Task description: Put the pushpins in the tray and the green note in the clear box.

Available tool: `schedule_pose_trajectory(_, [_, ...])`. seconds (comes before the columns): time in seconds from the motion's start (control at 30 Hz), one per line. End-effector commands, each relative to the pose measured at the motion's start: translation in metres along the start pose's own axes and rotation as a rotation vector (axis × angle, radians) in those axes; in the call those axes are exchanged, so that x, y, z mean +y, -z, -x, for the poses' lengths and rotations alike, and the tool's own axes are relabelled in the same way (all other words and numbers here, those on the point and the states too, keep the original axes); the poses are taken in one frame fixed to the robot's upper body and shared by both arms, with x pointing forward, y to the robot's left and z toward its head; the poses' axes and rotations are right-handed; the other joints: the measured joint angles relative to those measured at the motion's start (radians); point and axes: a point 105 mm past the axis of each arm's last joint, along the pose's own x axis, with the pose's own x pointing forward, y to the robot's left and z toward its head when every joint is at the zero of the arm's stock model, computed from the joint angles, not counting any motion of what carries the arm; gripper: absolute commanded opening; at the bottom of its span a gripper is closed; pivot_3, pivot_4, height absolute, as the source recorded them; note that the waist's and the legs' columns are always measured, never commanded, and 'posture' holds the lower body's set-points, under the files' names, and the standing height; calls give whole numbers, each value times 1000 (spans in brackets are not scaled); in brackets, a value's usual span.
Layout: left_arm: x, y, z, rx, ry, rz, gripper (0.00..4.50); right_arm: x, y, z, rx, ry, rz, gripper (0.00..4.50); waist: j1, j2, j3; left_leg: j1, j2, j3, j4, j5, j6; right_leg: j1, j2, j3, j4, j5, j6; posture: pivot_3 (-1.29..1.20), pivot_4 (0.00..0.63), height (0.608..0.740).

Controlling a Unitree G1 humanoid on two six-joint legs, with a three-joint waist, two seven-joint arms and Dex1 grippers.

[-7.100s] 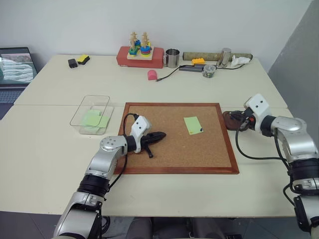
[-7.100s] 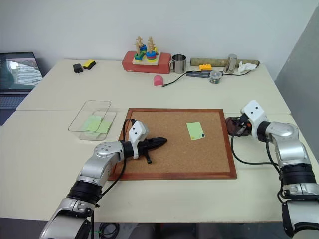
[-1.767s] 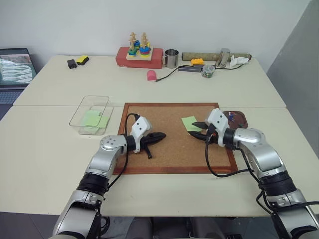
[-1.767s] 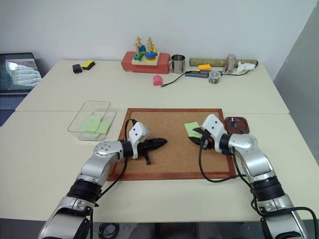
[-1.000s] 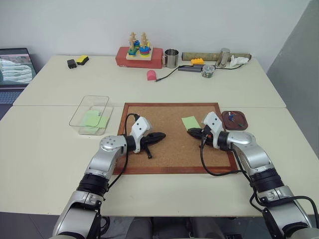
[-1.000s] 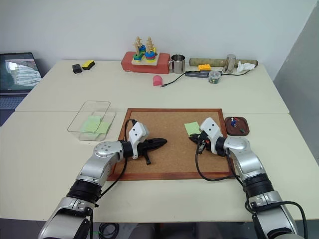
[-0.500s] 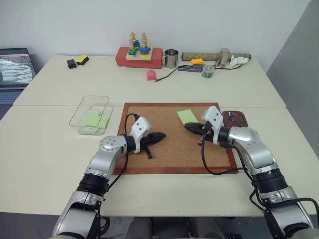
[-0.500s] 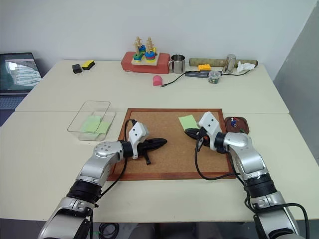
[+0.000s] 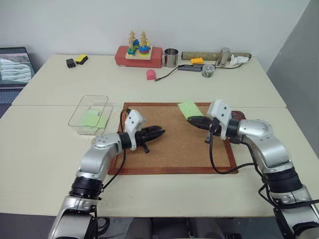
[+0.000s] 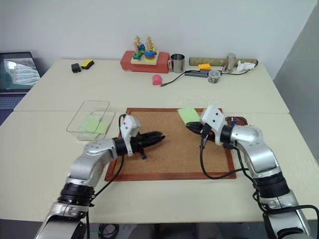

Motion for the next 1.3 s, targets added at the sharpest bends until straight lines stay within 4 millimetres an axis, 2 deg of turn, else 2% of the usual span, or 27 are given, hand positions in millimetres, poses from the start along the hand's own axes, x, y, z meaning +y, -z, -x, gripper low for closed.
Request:
schedule_pose_trajectory(0.03, [0,-27,17,-119,-17,126,1742,-5,-22,10,-52,18,107,0,0,0,0,0,0,0,0,0,0,0,0,0,0,0,0,0,150,740])
schedule_pose_trajectory(0.13, [-3,-37,21,-192,-16,241,2263,-6,-26,14,-55,25,161,0,1,0,0,0,0,0,0,0,0,0,0,0,0,0,0,0,150,740])
schedule_pose_trajectory(0.3, [-18,-56,10,-324,33,402,3281,-6,-40,15,-96,30,250,0,3,-1,1,0,0,0,1,0,0,1,-1,0,0,0,0,0,150,740])
schedule_pose_trajectory(0.5, [-42,-67,-6,-394,151,564,3281,4,-53,12,-133,-5,353,0,2,-1,1,0,-1,0,1,0,0,1,-1,0,0,0,0,0,150,740])
schedule_pose_trajectory(0.77, [-44,-79,-26,-452,184,644,3281,19,-60,8,-159,-59,442,0,3,-1,1,0,-1,0,1,0,-1,1,0,0,0,0,0,0,150,740])
schedule_pose_trajectory(0.93, [-47,-83,-37,-477,239,706,2438,32,-67,4,-192,-103,489,0,3,-1,1,0,-1,0,1,0,-1,1,-1,0,-1,0,0,0,150,740])
schedule_pose_trajectory(1.1, [-47,-78,-38,-458,244,689,1578,33,-68,3,-200,-96,494,0,2,-1,1,0,-1,0,1,1,-1,1,0,0,-1,0,0,0,150,740])
schedule_pose_trajectory(1.3, [-45,-76,-38,-454,236,681,274,33,-70,3,-209,-90,499,0,3,-1,1,0,-1,0,1,1,-1,1,-1,0,-1,0,0,0,150,740])
